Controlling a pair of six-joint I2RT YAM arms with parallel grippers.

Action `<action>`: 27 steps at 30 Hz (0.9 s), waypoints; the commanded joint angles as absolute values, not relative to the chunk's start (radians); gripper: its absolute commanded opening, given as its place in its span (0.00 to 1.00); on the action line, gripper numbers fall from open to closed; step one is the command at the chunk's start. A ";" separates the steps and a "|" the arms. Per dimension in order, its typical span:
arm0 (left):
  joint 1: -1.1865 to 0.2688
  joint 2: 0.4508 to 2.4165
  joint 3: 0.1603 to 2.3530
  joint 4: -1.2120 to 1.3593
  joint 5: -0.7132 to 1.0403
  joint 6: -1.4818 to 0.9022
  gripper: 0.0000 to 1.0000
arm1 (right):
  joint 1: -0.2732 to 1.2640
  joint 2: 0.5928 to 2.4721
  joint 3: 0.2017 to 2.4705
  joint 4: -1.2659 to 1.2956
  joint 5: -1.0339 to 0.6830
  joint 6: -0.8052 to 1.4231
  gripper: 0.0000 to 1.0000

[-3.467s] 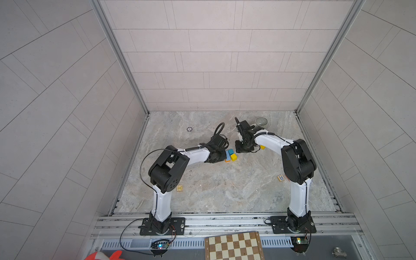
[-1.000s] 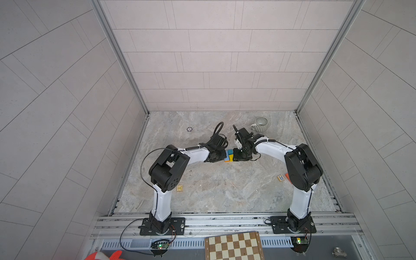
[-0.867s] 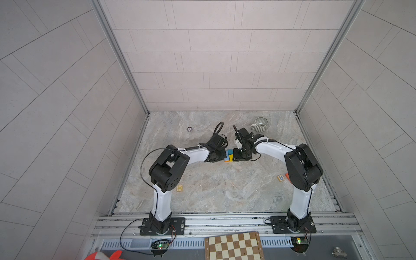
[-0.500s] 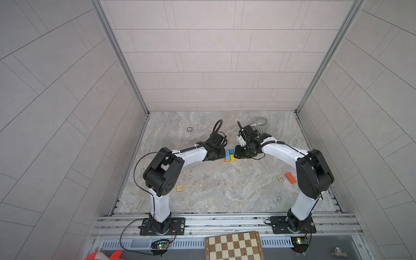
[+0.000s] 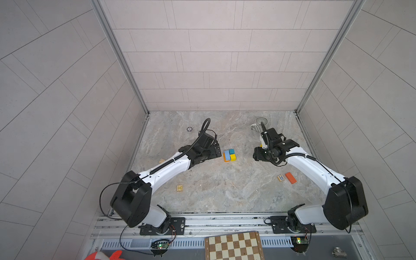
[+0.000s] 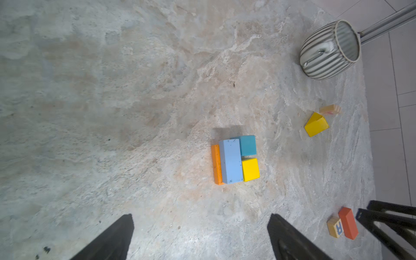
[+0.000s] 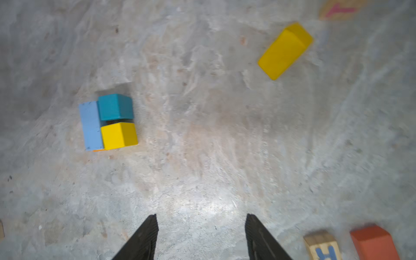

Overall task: Build the wood block tower
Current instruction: 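Withdraw the left gripper while the right gripper moves toward the lettered wooden cube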

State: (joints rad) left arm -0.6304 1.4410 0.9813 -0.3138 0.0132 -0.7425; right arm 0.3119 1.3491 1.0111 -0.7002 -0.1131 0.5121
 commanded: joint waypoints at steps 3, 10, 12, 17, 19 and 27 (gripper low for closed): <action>-0.629 1.358 0.855 -0.315 0.005 -0.739 1.00 | 0.233 1.248 0.932 -0.754 -0.018 0.557 0.70; -0.633 1.266 0.701 -0.227 0.019 -0.749 0.99 | 0.117 1.173 0.827 -0.763 0.017 0.622 0.70; -0.632 1.247 0.665 -0.206 0.017 -0.749 0.98 | 0.082 1.150 0.793 -0.750 0.014 0.628 0.69; -0.633 1.235 0.604 -0.158 0.031 -0.748 0.95 | -0.007 1.161 0.733 -0.718 -0.028 0.628 0.66; -0.633 1.243 0.593 -0.146 0.038 -0.739 0.95 | -0.021 1.190 0.723 -0.711 -0.043 0.626 0.65; -0.633 1.278 0.562 -0.105 0.048 -0.730 0.94 | -0.028 1.300 0.696 -0.676 -0.065 0.607 0.66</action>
